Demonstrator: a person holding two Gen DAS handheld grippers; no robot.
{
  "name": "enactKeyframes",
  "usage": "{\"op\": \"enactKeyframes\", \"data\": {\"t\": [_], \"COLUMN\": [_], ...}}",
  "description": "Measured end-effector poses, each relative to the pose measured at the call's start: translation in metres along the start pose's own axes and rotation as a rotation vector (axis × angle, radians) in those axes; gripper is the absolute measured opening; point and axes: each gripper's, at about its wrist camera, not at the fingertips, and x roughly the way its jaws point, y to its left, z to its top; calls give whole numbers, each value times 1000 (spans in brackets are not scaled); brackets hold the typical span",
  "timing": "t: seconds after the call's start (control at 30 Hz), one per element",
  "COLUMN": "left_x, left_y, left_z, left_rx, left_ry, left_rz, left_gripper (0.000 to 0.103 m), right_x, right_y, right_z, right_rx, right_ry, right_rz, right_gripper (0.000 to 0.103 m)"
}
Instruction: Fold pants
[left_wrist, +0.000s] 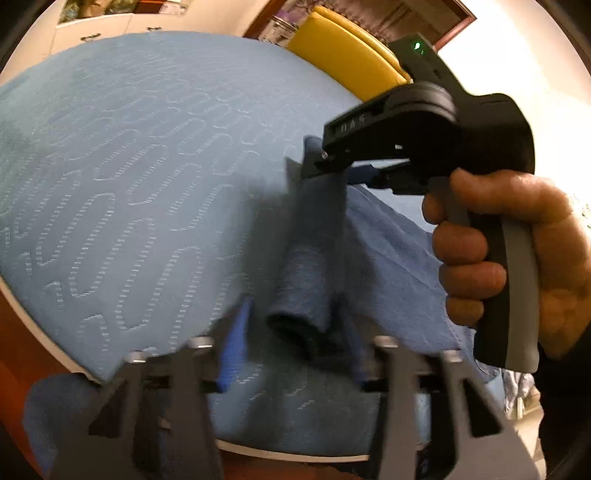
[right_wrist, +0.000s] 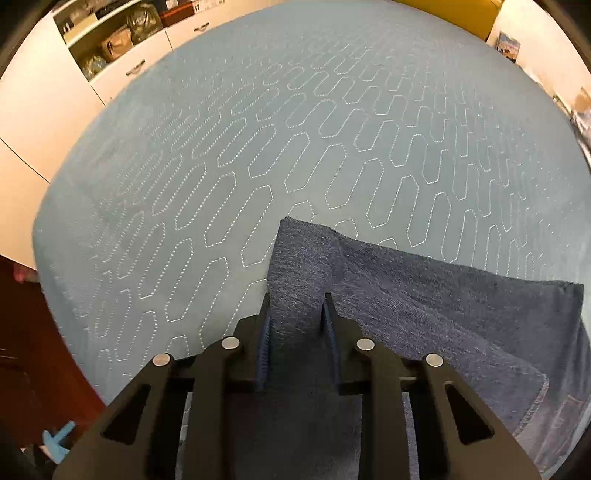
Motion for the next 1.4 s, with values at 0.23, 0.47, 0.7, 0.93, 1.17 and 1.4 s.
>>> {"op": "enactKeyframes", "data": {"t": [0.23, 0.47, 0.7, 0.93, 1.17, 1.4], "left_x": [-4, -14, -21, -24, -22, -28], "left_y": [-37, -70, -89, -97, -108, -112], "left_z": [0, 7, 7, 3, -1, -9], "left_rx": [112, 203, 252, 287, 309, 333], "left_ry": [-21, -59, -81, -90, -94, -101], "left_rz": [99, 150, 169, 183, 191, 180], "left_gripper": [16, 14, 13, 12, 12, 12], "right_x": [-15, -37, -58, -65, -69, -47], "right_y": [-23, -50, -67, -75, -61, -37], "right_z": [2, 1, -4, -5, 2, 10], "right_rx": [31, 64, 84, 101, 8, -82], "right_ry": [-18, -54, -76, -70, -31, 45], "right_rz": [79, 153, 197, 204, 107, 14], "right_gripper": [21, 19, 19, 43, 70, 42]}}
